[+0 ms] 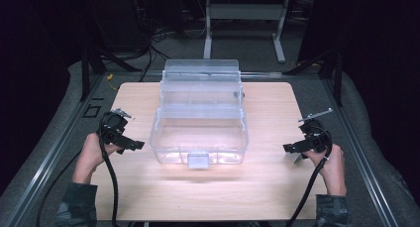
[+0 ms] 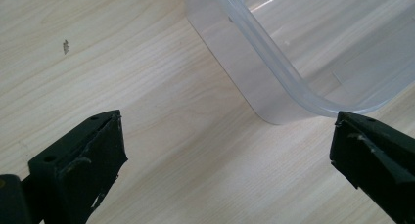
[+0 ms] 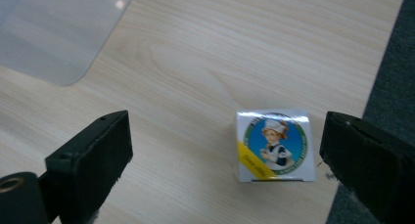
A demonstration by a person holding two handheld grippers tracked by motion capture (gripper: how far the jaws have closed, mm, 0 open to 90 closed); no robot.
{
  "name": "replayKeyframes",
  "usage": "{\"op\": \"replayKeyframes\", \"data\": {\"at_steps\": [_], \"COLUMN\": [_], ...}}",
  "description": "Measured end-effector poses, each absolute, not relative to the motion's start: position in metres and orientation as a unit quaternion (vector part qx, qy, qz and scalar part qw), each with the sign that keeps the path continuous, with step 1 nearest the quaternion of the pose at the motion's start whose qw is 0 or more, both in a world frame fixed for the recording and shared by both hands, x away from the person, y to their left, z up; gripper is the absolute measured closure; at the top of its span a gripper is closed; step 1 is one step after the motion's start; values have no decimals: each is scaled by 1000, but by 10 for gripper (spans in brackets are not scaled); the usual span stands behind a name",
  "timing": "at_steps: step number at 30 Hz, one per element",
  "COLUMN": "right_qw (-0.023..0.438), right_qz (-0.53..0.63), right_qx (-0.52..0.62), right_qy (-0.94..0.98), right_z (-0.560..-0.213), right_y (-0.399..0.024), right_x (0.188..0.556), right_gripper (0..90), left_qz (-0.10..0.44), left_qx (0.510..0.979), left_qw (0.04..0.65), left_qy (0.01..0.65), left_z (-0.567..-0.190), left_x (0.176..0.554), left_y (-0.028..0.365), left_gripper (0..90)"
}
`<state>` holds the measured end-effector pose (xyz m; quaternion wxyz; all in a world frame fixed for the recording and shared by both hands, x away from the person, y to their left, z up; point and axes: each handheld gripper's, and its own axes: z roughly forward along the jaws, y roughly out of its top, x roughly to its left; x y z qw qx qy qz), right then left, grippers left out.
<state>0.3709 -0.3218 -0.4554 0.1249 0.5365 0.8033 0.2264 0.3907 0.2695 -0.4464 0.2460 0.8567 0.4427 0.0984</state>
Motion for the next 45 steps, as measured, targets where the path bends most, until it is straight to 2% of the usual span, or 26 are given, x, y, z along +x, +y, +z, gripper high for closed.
{"op": "replayKeyframes", "data": {"at_steps": [6,9,12,17,23,34,45], "right_qw": [123,136,127,119,118,114,104], "right_qz": [216,193,185,177,158,124,117], "right_qx": [553,555,550,547,545,551,556], "right_qy": [795,798,804,809,815,818,816], "right_z": [-463,-470,-475,-478,-482,-495,-504], "right_y": [-334,-336,-335,-334,-330,-328,-327], "right_x": [376,379,381,385,387,393,399], "right_gripper": [81,141,159,264,341,416,433], "left_qz": [98,96,95,96,93,96,90], "left_qx": [856,857,858,860,861,863,865], "left_qw": [245,242,240,236,231,225,221], "left_qy": [445,445,443,443,443,443,442], "left_z": [-449,-450,-451,-453,-455,-456,-460], "left_x": [391,392,393,393,393,393,393], "left_y": [271,271,271,271,271,270,268], "left_gripper": [0,0,0,0,0,0,0]}}
